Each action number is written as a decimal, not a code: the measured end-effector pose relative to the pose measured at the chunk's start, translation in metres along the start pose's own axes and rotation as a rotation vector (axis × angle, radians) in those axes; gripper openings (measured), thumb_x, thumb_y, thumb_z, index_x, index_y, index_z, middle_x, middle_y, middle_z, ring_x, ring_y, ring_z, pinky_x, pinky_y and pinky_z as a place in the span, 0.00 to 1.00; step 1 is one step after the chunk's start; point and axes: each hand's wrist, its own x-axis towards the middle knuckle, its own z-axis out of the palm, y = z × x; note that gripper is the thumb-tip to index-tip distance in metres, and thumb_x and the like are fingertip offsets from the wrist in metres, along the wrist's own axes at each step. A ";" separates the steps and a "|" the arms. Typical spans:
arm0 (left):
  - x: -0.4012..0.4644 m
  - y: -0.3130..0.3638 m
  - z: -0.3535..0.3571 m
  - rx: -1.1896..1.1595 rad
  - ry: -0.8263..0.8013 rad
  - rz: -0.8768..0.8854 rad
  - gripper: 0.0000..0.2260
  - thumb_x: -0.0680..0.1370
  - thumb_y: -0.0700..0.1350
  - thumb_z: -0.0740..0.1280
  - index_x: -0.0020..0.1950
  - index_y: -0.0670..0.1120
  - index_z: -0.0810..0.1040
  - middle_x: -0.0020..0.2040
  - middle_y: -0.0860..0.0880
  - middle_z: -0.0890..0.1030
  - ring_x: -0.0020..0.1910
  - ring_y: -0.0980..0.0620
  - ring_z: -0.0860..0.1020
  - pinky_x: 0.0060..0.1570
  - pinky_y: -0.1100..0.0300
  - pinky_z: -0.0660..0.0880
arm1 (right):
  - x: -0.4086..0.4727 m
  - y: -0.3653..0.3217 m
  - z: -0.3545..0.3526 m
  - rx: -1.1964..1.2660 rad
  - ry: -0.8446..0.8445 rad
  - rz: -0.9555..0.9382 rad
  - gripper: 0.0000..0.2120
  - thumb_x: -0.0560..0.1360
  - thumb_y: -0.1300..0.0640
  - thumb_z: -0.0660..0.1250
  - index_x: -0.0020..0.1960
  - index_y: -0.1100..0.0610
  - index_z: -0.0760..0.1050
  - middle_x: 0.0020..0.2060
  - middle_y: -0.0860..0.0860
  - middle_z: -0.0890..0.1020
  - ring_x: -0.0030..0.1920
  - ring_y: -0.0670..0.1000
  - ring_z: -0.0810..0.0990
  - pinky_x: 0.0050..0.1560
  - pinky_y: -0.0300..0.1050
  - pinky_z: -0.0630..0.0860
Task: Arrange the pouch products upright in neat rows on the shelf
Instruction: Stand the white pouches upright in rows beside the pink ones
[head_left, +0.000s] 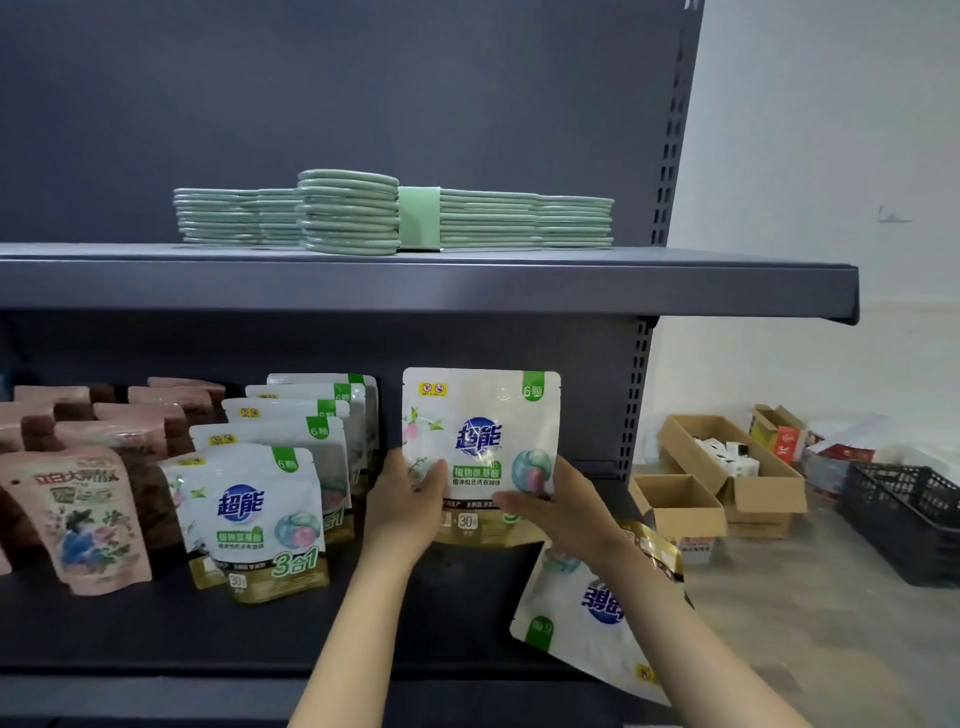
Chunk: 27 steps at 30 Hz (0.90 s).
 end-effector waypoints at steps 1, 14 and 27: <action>0.003 -0.003 0.001 0.088 -0.025 -0.002 0.17 0.78 0.51 0.58 0.64 0.45 0.68 0.61 0.48 0.75 0.57 0.48 0.74 0.49 0.58 0.67 | 0.004 0.002 0.002 -0.146 0.072 0.024 0.19 0.69 0.51 0.74 0.56 0.54 0.74 0.50 0.45 0.83 0.48 0.46 0.82 0.47 0.39 0.79; 0.027 -0.046 0.018 0.160 -0.185 -0.180 0.24 0.77 0.38 0.53 0.74 0.42 0.57 0.67 0.43 0.72 0.64 0.43 0.71 0.62 0.52 0.70 | 0.013 0.019 0.021 -0.568 0.153 0.267 0.27 0.72 0.44 0.69 0.60 0.61 0.66 0.57 0.57 0.78 0.56 0.56 0.79 0.45 0.41 0.72; 0.039 -0.051 0.030 0.135 -0.213 -0.138 0.22 0.79 0.39 0.51 0.73 0.48 0.59 0.65 0.45 0.72 0.57 0.46 0.75 0.46 0.57 0.72 | 0.026 0.031 0.023 -0.534 0.253 0.288 0.21 0.74 0.51 0.68 0.61 0.60 0.66 0.58 0.58 0.79 0.56 0.58 0.79 0.51 0.48 0.76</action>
